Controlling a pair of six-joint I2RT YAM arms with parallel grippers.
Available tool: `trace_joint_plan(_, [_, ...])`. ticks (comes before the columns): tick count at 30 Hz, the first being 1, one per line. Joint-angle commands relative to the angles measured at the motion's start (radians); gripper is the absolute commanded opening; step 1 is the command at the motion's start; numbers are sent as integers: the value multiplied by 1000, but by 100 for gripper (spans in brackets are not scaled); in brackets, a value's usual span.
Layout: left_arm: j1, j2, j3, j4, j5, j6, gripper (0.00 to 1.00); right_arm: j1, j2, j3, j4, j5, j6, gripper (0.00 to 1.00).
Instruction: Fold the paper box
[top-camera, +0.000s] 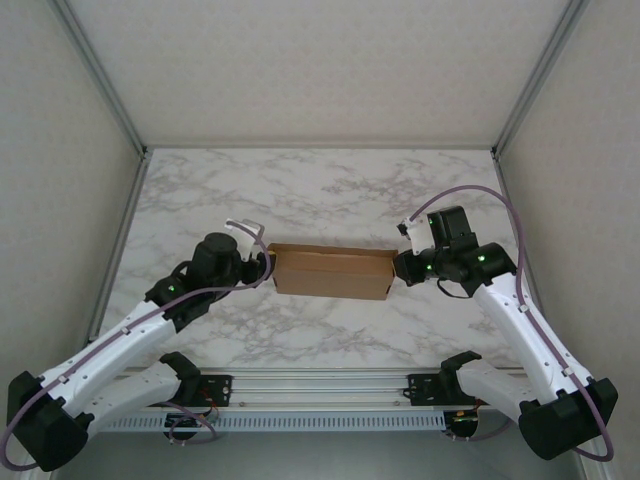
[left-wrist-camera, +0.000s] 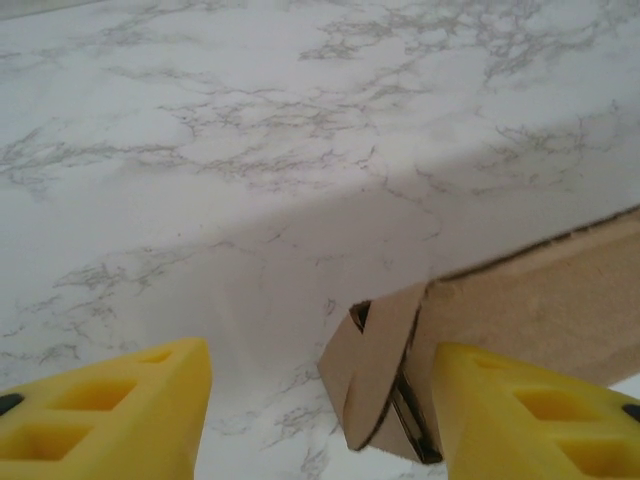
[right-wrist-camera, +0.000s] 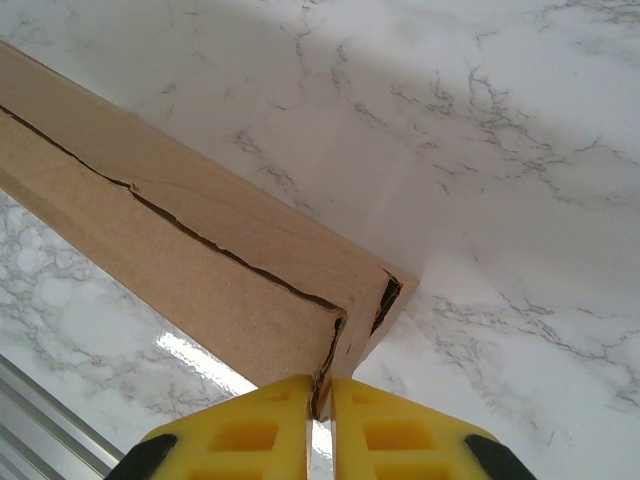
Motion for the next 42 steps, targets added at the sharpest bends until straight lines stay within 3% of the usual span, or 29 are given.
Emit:
trace_joint_plan(1, [21, 30, -18, 48, 37, -20, 58, 8, -14, 0, 12, -20, -5, 11])
trace_joint_plan(12, [63, 79, 14, 58, 158, -60, 24, 9, -14, 12, 8, -35, 5, 6])
trace_joint_plan(20, [61, 107, 65, 30, 191, -161, 4, 10, -4, 53, -12, -29, 80, 0])
trace_joint_plan(31, [55, 119, 89, 15, 159, -243, 1, 49, 26, 86, -38, 45, 226, 0])
trace_joint_plan(42, [52, 153, 125, -24, 115, -281, 0, 48, 184, 211, -131, 52, 336, 0])
